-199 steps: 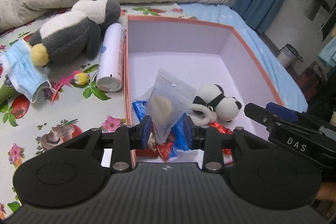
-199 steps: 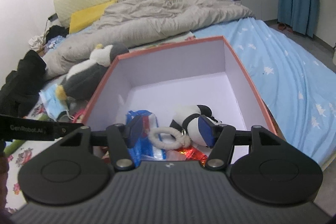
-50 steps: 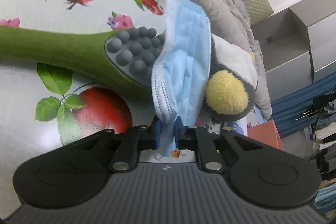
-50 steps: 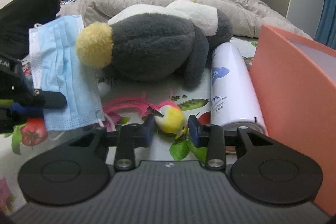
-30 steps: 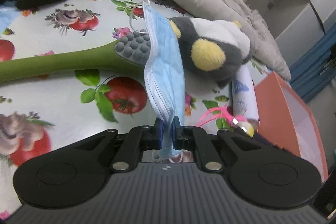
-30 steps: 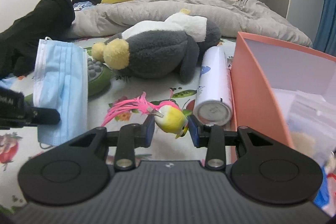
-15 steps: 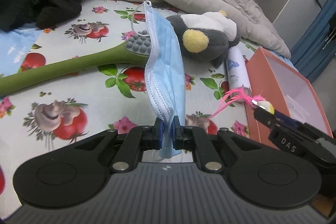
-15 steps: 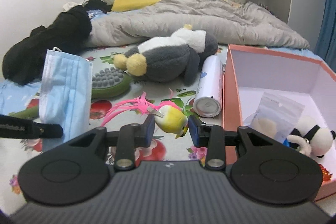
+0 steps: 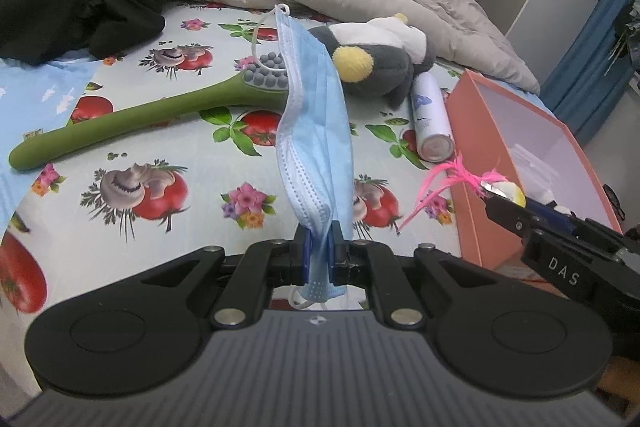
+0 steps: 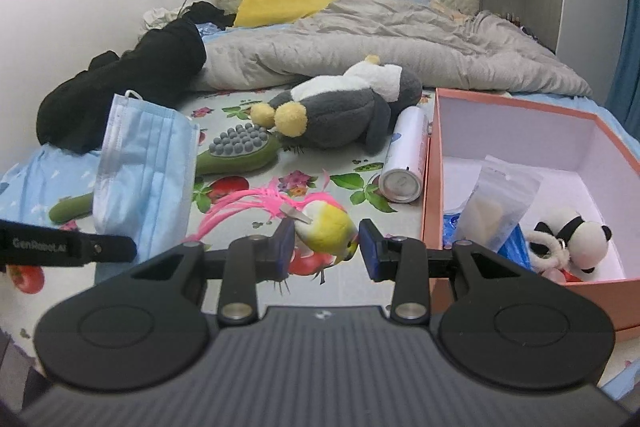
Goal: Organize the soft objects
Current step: 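Carry the blue mask and pink-feathered bird over the orange box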
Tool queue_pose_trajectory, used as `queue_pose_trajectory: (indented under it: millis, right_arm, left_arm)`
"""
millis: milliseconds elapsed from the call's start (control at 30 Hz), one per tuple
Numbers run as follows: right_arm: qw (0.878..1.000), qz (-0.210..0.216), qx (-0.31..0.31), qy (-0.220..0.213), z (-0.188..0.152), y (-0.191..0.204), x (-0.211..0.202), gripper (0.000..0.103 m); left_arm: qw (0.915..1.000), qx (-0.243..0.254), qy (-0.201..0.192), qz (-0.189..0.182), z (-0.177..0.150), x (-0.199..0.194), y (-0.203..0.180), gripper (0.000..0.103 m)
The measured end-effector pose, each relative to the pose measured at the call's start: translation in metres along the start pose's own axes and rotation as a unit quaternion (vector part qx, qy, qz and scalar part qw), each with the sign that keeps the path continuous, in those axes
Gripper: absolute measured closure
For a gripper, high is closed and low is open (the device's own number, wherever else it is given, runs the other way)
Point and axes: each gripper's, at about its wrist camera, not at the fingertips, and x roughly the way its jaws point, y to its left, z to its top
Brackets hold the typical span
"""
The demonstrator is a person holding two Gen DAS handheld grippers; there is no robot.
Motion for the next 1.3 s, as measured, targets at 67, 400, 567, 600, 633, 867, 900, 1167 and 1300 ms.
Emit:
queue_pose_trajectory:
  millis: [67, 400, 567, 600, 633, 867, 900, 1167, 1300]
  right_arm:
    - [1.000, 0.003, 0.002, -0.001, 0.000, -0.002, -0.007, 0.064]
    - [1.000, -0.007, -0.002, -0.008, -0.001, -0.021, -0.041, 0.064]
    - [1.000, -0.017, 0.003, -0.016, -0.001, -0.034, -0.064, 0.064]
    - [1.000, -0.021, 0.002, -0.018, -0.002, -0.036, -0.069, 0.064]
    - [1.000, -0.024, 0.002, -0.019, -0.002, -0.039, -0.073, 0.064]
    - [0.999, -0.049, 0.007, -0.018, -0.006, -0.063, -0.105, 0.064]
    - [0.999, -0.050, 0.004, -0.014, -0.006, -0.066, -0.109, 0.064]
    - [0.996, -0.083, 0.020, -0.005, -0.013, -0.101, -0.135, 0.064]
    - [0.995, -0.095, 0.040, -0.009, -0.013, -0.114, -0.137, 0.064]
  left_arm:
    - [1.0000, 0.001, -0.001, -0.003, -0.004, -0.006, -0.004, 0.093]
    - [0.9997, 0.016, -0.012, -0.017, -0.018, -0.033, -0.033, 0.093]
    - [0.9992, 0.022, -0.011, -0.030, -0.024, -0.045, -0.048, 0.093]
    - [0.9991, 0.025, -0.011, -0.033, -0.025, -0.048, -0.051, 0.093]
    - [0.9989, 0.028, -0.011, -0.036, -0.027, -0.051, -0.056, 0.093]
    - [0.9973, 0.042, -0.007, -0.061, -0.034, -0.061, -0.084, 0.093]
    - [0.9969, 0.045, -0.004, -0.064, -0.035, -0.062, -0.090, 0.093]
    - [0.9914, 0.079, 0.010, -0.104, -0.038, -0.062, -0.138, 0.093]
    - [0.9886, 0.097, 0.014, -0.114, -0.029, -0.054, -0.160, 0.093]
